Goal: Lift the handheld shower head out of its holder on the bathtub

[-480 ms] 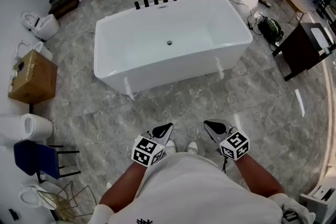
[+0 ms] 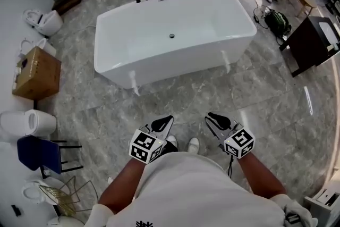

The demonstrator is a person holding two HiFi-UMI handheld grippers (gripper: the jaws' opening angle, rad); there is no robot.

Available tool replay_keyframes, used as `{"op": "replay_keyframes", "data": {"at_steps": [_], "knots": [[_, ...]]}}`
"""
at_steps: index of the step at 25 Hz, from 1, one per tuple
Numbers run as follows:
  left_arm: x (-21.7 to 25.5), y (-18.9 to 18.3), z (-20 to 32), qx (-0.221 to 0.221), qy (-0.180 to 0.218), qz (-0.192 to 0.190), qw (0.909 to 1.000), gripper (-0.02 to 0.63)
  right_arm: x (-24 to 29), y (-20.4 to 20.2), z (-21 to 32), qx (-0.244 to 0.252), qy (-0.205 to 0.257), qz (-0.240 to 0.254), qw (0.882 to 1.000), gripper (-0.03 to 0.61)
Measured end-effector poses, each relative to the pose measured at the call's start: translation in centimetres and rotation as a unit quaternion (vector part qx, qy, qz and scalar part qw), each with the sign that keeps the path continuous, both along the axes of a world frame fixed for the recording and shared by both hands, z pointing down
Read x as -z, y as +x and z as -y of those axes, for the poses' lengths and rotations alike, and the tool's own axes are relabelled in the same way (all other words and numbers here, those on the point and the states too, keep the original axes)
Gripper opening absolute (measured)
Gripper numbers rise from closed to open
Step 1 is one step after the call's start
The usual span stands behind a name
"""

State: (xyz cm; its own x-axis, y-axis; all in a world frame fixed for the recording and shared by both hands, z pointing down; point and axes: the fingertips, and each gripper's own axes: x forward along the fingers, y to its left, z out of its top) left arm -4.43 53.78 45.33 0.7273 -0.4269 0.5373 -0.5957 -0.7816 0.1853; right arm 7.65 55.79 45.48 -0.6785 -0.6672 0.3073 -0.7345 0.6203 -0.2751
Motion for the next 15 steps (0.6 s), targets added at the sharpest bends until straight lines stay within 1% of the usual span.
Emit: {"op": "replay_keyframes", "data": {"at_steps": [1, 2, 4, 8, 11, 15], "knots": [[0.0, 0.4, 0.0, 0.0, 0.0, -0.001, 1.0, 0.006, 0.1, 0.4, 0.2, 0.0, 0.005, 0.005, 1.0, 0.151], [0.0, 0.9, 0.0, 0.001, 0.001, -0.001, 1.0, 0.006, 0.1, 0.9, 0.5, -0.003, 0.007, 0.007, 1.0, 0.214], [0.0, 1.6, 0.0, 0.002, 0.001, -0.002, 1.0, 0.006, 0.0, 2.0, 0.9, -0.016, 0.01, 0.006, 1.0, 0.227], [0.1, 2.5, 0.9, -0.004, 0.002, -0.005, 1.0, 0.006, -0.3, 3.9, 2.6, -0.04, 0.017, -0.006, 0.999, 0.232], [-0.1, 2.6, 3.4, -0.007, 0.006, -0.01, 0.9999, 0.006, -0.8, 4.5, 5.3, -0.054, 0.02, -0.01, 0.998, 0.237], [-0.4, 2.2, 7.2, -0.003, -0.002, -0.025, 0.9997, 0.006, -1.5, 4.7, 8.9, -0.064, 0.008, -0.014, 0.998, 0.241]]}}
